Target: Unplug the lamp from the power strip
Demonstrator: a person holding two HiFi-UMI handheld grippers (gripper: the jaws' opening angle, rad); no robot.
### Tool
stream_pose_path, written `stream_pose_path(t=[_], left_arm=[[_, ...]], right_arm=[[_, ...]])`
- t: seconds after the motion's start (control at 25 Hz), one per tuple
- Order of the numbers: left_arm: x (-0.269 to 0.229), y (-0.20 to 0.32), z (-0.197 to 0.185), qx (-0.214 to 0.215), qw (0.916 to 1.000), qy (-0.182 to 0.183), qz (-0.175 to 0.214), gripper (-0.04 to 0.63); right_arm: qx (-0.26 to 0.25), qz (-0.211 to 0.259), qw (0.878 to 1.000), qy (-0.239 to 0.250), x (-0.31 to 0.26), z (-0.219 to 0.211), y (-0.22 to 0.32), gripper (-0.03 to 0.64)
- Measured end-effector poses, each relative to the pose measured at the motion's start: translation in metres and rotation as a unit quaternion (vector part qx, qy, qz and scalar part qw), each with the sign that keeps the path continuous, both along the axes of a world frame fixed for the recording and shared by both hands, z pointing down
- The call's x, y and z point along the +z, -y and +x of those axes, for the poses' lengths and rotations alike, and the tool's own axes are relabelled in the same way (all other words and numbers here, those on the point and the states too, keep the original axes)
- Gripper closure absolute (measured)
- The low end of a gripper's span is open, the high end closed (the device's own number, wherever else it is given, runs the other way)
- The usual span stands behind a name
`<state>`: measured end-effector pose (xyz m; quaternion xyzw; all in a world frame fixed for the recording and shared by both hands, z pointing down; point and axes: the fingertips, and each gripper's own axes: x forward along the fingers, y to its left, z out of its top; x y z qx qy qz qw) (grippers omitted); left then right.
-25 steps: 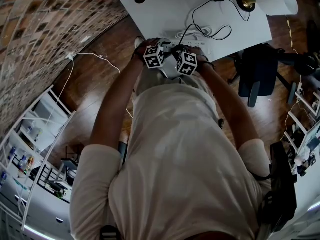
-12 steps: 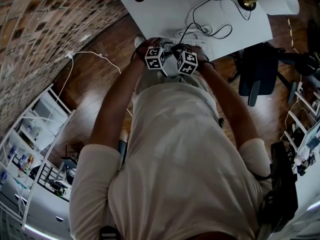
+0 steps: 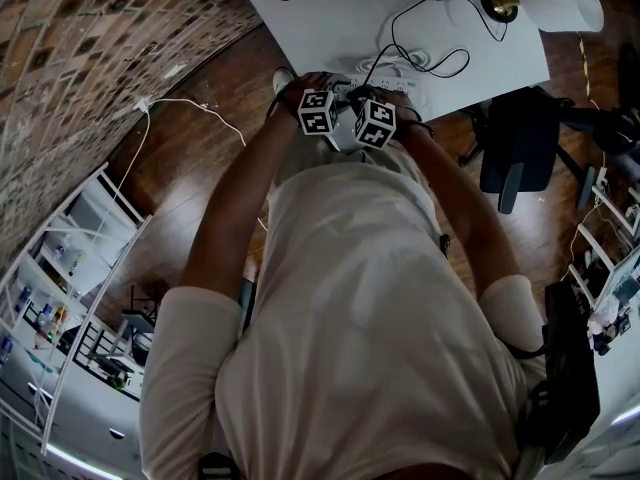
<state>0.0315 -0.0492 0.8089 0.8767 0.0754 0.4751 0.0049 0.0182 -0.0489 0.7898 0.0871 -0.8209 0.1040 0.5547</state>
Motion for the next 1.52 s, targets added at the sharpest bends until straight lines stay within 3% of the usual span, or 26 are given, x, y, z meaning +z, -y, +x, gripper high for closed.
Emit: stream_pose_path(t=[0.2,0.4,0.56,0.76,1.0,1.08,1.2,1.44,1.52], left_arm=[[0.001,0.003,0.001,-0.007,1.0000,-0.004,0.003,0.354],[0.001,0.000,0.001,0.002,0.9999,0.010,-0.006,0.354],[0.002,0.005,-0.002,0.008,0.9999,0.007,-0.001,0.354],[0.001,0.000,0.000,0.005,0.9998,0.018,0.002,0.354],[0.001,0.005,-0.001,-0.001,0.9994,0.029,0.019,0.354],[-0.005,0.006,0.000,-0.025,0.9993,0.022,0.016,0.357],[-0.020,0.011,-0.003,-0.103,0.9947,-0.006,-0.007,0.358],[-0.038,0.010,-0.030,-0.227,0.9733,-0.016,-0.030,0.368],[-0.039,0.006,-0.041,-0.272,0.9615,-0.004,-0.039,0.390]], right_arm=[[0.026,0.018,0.999,0.042,-0.003,0.002,0.001,0.571],[0.000,0.018,1.000,0.013,-0.004,0.000,0.000,0.572],[0.029,0.052,0.995,0.084,-0.052,-0.022,0.018,0.572],[0.050,0.003,0.998,0.034,-0.035,0.001,0.007,0.571],[0.078,0.006,0.997,0.021,-0.030,0.025,0.002,0.566],[0.095,0.009,0.995,0.021,-0.028,0.032,0.004,0.563],[0.115,0.011,0.993,0.024,-0.028,0.040,0.008,0.560],[0.117,-0.026,0.993,0.024,-0.028,0.050,-0.008,0.552],[0.121,-0.018,0.992,0.029,-0.028,0.052,-0.012,0.540]])
